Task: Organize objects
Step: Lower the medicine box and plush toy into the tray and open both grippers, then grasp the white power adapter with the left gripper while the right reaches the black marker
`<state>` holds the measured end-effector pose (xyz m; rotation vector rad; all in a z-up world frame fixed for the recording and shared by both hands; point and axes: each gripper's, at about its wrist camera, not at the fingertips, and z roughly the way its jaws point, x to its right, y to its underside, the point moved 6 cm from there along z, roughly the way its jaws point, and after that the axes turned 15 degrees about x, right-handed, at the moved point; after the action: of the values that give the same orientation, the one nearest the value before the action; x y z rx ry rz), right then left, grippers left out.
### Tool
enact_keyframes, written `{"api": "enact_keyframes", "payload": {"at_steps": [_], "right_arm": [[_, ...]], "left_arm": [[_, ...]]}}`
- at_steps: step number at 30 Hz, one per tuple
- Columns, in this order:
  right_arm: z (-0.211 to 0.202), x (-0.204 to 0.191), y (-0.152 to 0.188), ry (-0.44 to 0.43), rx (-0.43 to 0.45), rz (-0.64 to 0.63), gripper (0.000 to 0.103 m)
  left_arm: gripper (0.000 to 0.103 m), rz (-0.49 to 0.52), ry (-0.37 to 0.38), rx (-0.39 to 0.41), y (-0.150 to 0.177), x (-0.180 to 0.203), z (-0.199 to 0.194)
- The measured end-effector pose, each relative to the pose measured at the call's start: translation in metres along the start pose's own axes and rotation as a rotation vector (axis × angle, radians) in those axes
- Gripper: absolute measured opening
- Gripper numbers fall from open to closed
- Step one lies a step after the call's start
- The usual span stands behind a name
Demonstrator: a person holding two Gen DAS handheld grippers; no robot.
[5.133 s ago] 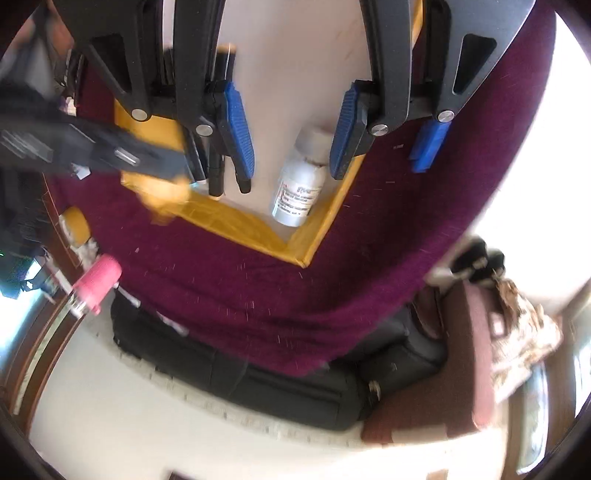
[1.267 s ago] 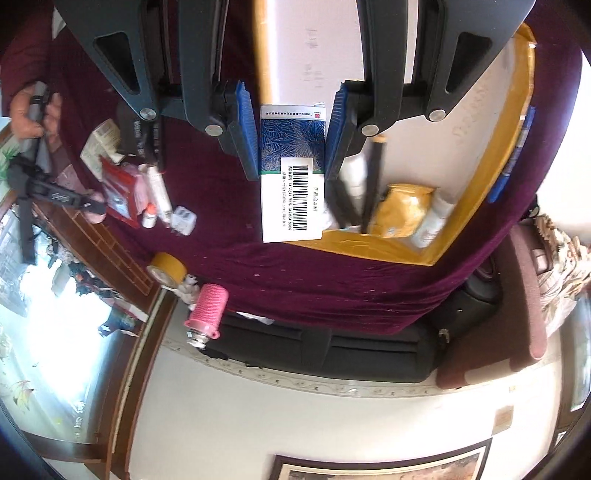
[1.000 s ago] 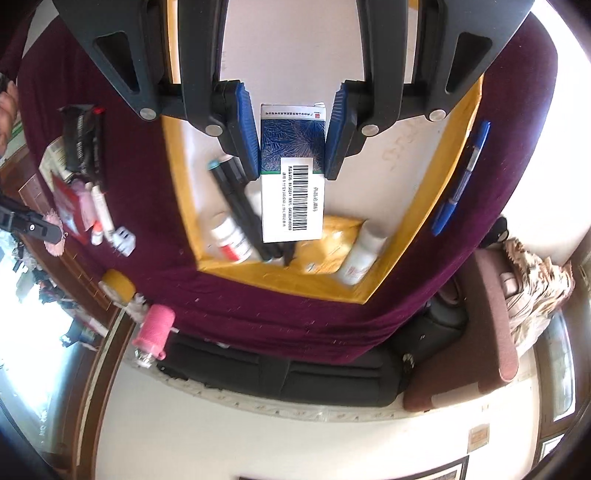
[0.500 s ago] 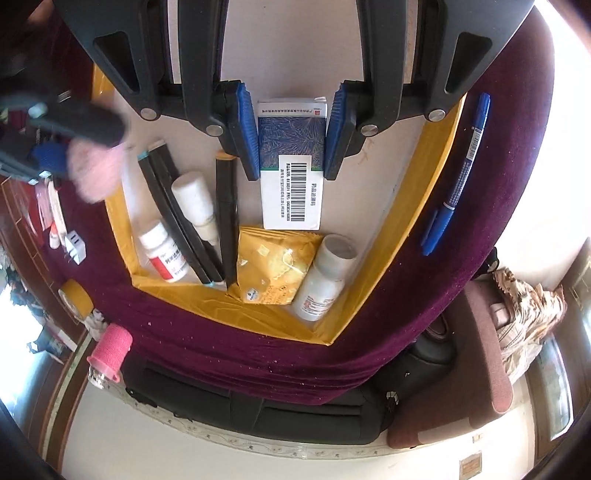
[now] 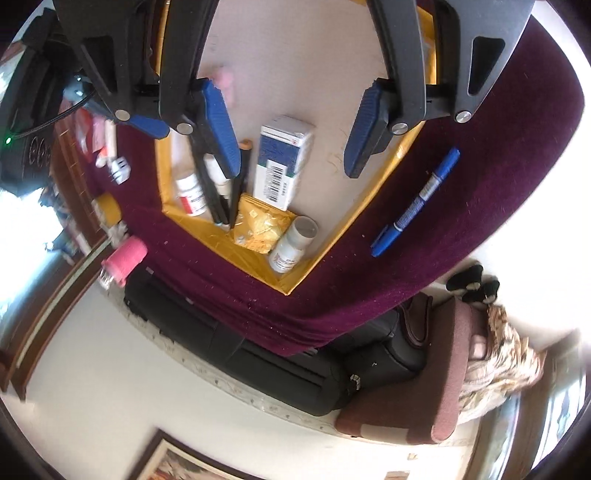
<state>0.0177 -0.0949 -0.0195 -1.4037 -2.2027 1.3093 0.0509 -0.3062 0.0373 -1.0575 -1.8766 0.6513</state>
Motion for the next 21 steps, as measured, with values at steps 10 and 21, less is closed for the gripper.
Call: {"api": "enact_keyframes", "payload": {"at_steps": [10,21], "right_arm": [[-0.097,0.033,-0.033,0.111,0.199,0.043,0.063],[-0.345,0.130,-0.149,0.542,0.459,-0.063,0.071]], "left_arm": [[0.053,0.087,0.113,0.054,-0.013,0.067,-0.059],[0.063,0.181,0.398,0.078,-0.053,0.187,-0.156]]}}
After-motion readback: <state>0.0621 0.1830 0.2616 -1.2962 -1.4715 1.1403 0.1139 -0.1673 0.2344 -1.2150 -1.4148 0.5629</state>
